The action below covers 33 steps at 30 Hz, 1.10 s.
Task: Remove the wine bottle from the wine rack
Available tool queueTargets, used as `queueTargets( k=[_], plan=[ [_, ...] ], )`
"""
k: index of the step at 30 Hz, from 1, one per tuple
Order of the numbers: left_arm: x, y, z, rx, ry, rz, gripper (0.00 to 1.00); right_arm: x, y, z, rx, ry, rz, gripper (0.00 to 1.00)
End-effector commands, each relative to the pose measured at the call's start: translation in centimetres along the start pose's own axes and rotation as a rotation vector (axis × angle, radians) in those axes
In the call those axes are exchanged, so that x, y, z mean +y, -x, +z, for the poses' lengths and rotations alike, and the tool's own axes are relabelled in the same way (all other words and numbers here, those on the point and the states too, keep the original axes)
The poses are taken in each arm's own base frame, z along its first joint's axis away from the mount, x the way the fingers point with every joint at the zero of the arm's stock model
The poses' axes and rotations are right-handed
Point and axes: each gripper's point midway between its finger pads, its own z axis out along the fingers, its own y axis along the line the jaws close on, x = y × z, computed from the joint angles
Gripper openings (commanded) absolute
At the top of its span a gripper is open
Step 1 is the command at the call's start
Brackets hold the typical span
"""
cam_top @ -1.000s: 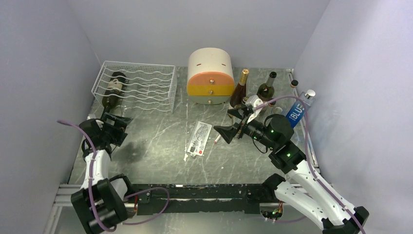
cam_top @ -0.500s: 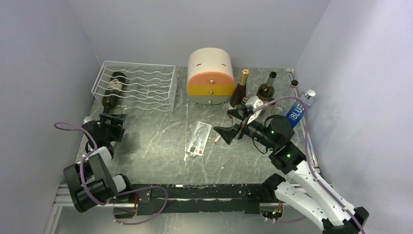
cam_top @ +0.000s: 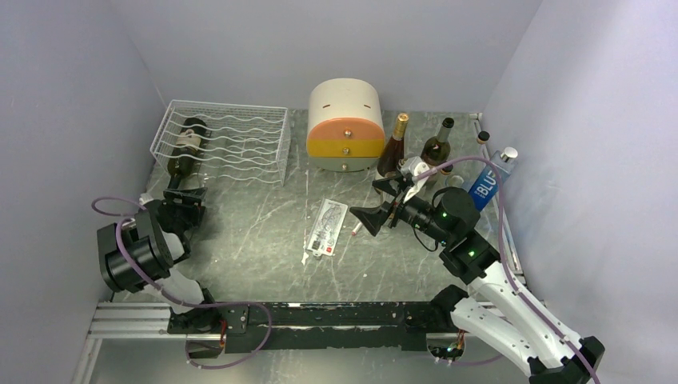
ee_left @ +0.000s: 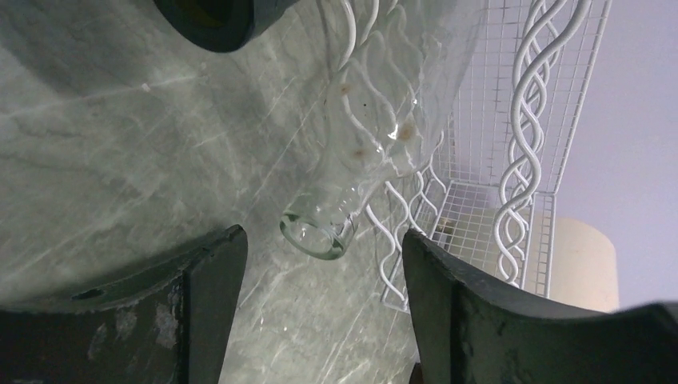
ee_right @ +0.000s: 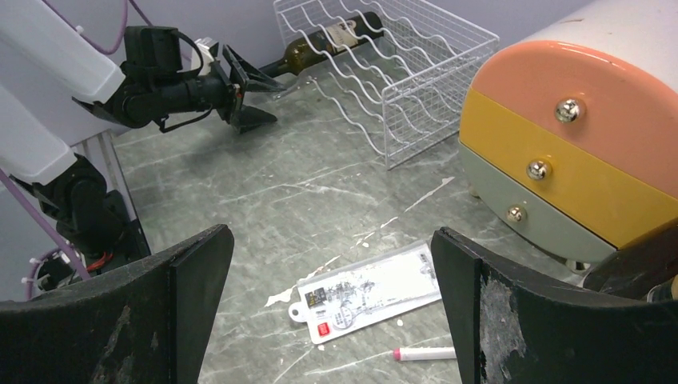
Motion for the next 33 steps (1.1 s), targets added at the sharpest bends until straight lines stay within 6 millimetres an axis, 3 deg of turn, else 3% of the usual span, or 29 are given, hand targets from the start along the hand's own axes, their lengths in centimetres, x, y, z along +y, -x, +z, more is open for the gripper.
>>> queueTargets(
  k=[1, 14, 19, 25, 33],
  plan=[
    [-2.8, 1.0, 0.7, -0.036, -0.136, 0.071, 0.73, -0.4, 0.6, -0.1, -0.01, -0.02, -0.014, 1.0],
    [-3.0, 1.2, 2.2, -0.023, -0.178, 0.146, 0.61, -1.0, -0.1, 0.3, 0.014, -0.046, -0.013, 1.0],
    [-3.0, 1.1, 2.7, -0.005, -0.187, 0.161, 0.61, -1.1, -0.3, 0.6, 0.025, -0.046, -0.012, 1.0],
    [-2.9, 0.0, 2.7, 0.028, -0.228, 0.12, 0.58, -1.2, -0.4, 0.6, 0.029, -0.05, -0.009, 1.0],
    [-3.4, -0.2, 1.4, 0.017, -0.247, 0.118, 0.4, -1.3, -0.2, 0.3, 0.026, -0.06, -0.009, 1.0]
  ],
)
